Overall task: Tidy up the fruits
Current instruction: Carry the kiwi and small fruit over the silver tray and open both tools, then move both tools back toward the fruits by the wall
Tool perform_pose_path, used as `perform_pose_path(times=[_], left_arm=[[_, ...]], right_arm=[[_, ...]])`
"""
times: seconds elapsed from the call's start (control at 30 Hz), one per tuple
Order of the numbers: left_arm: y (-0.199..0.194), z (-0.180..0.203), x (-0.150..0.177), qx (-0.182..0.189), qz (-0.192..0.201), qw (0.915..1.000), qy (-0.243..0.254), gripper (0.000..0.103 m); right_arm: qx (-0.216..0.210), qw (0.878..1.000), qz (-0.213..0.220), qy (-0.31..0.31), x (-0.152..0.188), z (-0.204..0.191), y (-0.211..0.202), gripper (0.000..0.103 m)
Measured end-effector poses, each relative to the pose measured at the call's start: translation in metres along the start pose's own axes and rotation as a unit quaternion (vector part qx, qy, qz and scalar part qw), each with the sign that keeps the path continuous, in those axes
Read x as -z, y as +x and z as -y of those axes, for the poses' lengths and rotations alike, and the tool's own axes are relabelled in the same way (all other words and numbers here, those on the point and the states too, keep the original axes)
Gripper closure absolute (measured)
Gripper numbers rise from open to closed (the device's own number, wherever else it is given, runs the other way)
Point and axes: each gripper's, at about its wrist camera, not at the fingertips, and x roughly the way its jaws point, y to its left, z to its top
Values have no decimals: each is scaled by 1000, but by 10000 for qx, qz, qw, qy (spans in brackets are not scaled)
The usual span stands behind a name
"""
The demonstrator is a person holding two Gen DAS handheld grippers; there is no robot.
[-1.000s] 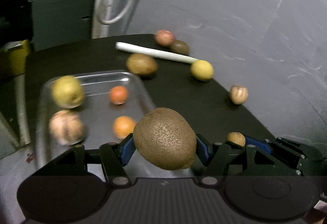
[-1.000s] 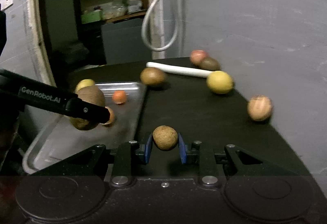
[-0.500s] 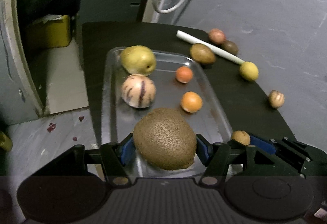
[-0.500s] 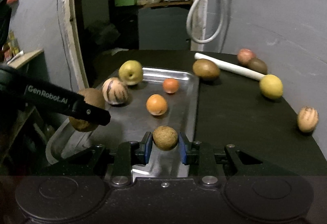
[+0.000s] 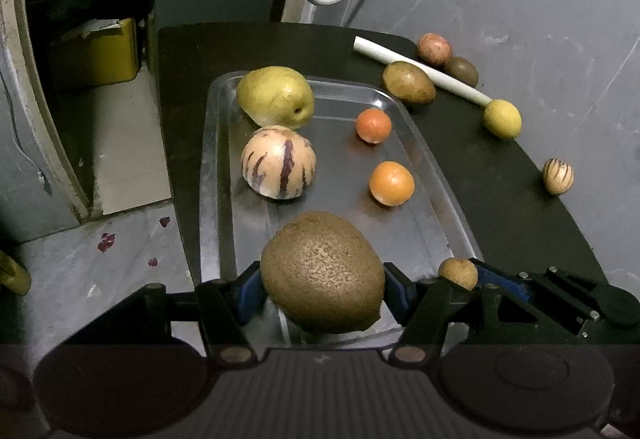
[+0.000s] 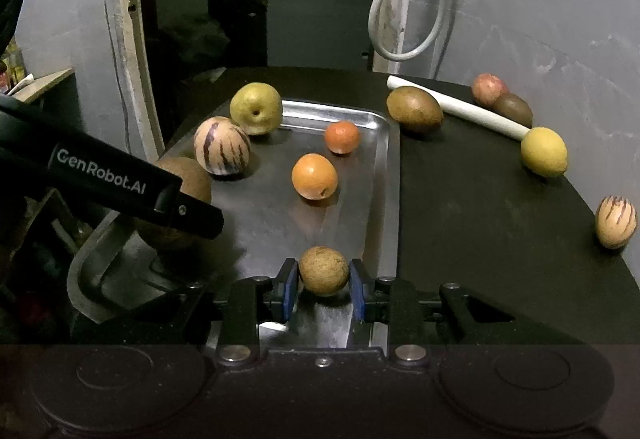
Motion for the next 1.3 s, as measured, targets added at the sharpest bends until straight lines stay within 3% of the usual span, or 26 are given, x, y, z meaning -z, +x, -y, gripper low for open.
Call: perform_pose_path(times=[0.37, 0.53, 0.83, 1.3], left_arm=[[4, -2, -2, -116, -202, 9996, 178, 37], [1, -4, -4, 50, -190, 9998, 30, 32], [-9, -10, -5, 271, -48, 9992, -284, 23], [-31, 2, 4, 439, 250, 9981, -344, 7]], right_arm=[[92, 10000, 6, -34, 3, -4, 2, 73], [63, 9999, 109, -19, 2, -4, -5, 55], [98, 9994, 318, -9, 1, 0, -25, 33], [467, 9961, 502, 561, 12, 26, -59, 5]])
